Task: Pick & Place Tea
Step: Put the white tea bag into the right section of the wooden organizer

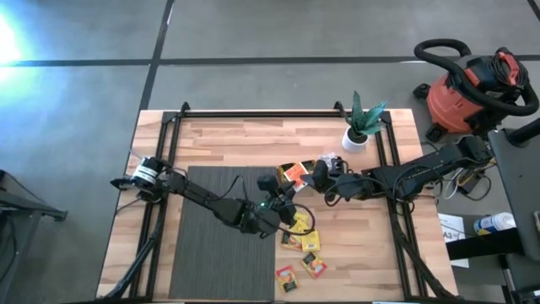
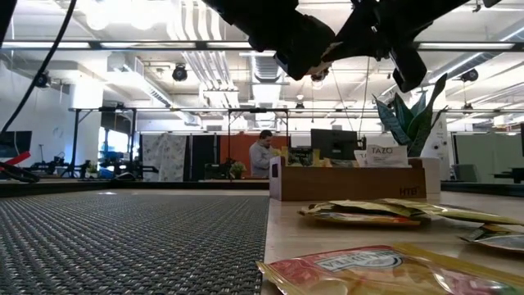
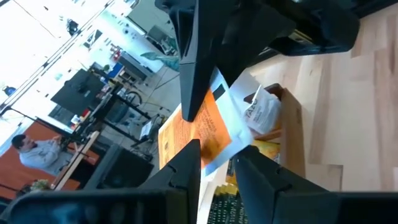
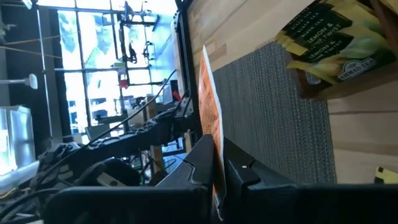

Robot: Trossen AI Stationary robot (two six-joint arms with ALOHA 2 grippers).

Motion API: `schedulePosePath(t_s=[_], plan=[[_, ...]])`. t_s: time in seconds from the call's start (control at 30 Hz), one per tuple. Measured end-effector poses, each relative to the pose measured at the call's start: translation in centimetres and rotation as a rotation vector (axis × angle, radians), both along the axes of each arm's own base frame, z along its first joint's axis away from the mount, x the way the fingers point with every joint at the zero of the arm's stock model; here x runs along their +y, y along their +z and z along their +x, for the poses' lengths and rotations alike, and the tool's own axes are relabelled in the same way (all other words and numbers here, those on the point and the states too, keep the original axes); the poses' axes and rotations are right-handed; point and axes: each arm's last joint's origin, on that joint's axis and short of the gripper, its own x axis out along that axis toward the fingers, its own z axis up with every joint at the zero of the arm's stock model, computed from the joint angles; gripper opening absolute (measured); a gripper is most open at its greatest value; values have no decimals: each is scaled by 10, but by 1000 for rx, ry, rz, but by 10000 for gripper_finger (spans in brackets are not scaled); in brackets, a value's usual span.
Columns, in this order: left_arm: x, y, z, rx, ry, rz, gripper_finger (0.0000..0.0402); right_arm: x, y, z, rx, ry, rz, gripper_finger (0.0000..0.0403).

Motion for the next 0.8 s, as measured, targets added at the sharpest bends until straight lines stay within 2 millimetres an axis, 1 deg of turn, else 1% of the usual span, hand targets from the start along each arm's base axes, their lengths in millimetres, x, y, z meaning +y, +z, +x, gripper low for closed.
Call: schedulePosePath(t_s=[0.17,0.23,0.33,0.43,0.5,0.63,0.8], plan=[[3,0,1,17,5,17,91,0,0,0,11,16,-24,9],[4,0,1,17,6,17,85,0,0,0,20,27,-42,9],[4,1,1,16,2,15,60,0,0,0,41,46,-86,9],[4,1,2,13,-1,13,19,0,-1,0,68,77,-144,9],[4,1,2,14,-1,13,6,0,-1,0,88,104,-188,14],[5,0,1,24,1,10,1,0,1,-2,117,146,-267,35],[5,-4,0,41,12,-10,1,-1,2,-9,187,188,-352,76]])
